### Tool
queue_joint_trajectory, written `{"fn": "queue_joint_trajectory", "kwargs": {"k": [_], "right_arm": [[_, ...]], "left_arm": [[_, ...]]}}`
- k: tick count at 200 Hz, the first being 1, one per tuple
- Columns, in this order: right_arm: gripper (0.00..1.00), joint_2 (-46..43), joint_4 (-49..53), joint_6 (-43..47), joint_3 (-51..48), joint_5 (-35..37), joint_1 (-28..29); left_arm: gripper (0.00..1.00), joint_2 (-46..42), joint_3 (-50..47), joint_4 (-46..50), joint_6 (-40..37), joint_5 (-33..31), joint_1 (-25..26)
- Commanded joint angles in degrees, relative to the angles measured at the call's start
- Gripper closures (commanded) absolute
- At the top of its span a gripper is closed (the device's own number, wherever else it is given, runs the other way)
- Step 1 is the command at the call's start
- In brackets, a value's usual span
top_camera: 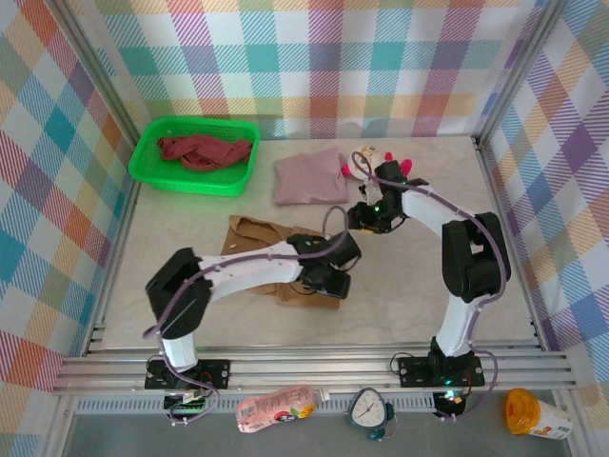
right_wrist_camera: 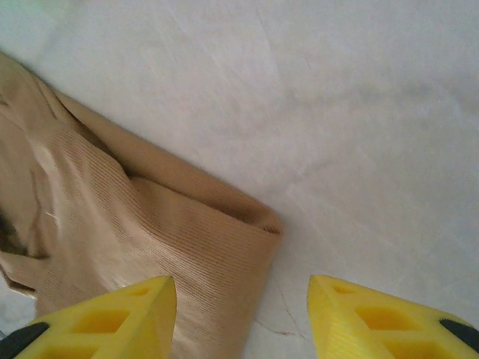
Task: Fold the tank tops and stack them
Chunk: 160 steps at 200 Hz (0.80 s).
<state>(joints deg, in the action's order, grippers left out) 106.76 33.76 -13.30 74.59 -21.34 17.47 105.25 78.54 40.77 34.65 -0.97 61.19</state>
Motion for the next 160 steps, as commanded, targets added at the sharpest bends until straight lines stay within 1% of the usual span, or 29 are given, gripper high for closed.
{"fn": "queue_joint_trajectory", "kwargs": {"k": [1, 22, 40, 54, 76, 86, 97, 104, 114, 125, 138, 151, 160], "right_arm": [[0.51, 2.1, -0.6, 1.7, -0.6, -2.6, 0.6], [0.52, 3.9, -2.5, 0.4, -0.2, -4.3, 0.7], [0.53, 6.0, -2.6, 0.3, 0.8, -5.2, 0.9], [0.53, 7.2, -3.4, -0.1, 1.3, -6.0, 1.4], [0.55, 9.3, -3.0, -0.1, 1.8, -6.5, 2.0], [0.56, 10.0, -2.8, 0.1, 1.8, -5.9, 2.2], [0.60, 10.4, -2.5, 0.3, 1.9, -5.8, 2.4], [0.65, 10.3, -2.7, 0.3, 1.8, -5.9, 2.3], [0.74, 9.8, -2.7, 0.3, 1.9, -5.6, 2.4], [0.84, 9.0, -2.2, 0.6, 2.2, -4.7, 2.3], [0.93, 7.6, -1.2, 1.2, 2.4, -3.7, 2.0], [0.96, 5.8, -0.3, 1.8, 2.2, -3.3, 1.5], [0.97, 4.5, 0.3, 2.1, 1.8, -3.1, 1.0]], "left_arm": [[0.44, 4.6, 2.8, -1.3, -2.0, 1.2, 1.2], [0.44, 7.9, 4.3, -0.7, -3.1, 0.7, 1.8], [0.45, 11.0, 6.2, 3.9, -4.0, -1.6, 2.0], [0.46, 12.3, 5.9, 5.4, -4.2, -2.6, 2.0], [0.51, 14.2, 5.9, 8.5, -4.3, -3.8, 2.0], [0.56, 15.0, 5.9, 9.6, -4.5, -4.0, 2.1], [0.62, 15.9, 6.0, 10.6, -4.9, -3.7, 2.2], [0.68, 16.3, 6.3, 11.3, -5.2, -3.5, 2.3], [0.77, 16.6, 6.5, 12.0, -5.5, -3.3, 2.3], [0.85, 16.6, 7.2, 12.8, -5.8, -2.9, 2.2], [0.91, 16.4, 8.6, 13.8, -6.2, -2.4, 2.4], [0.97, 16.0, 10.7, 14.9, -6.6, -1.4, 2.5], [0.99, 15.2, 12.1, 14.8, -6.6, -0.2, 2.7]]}}
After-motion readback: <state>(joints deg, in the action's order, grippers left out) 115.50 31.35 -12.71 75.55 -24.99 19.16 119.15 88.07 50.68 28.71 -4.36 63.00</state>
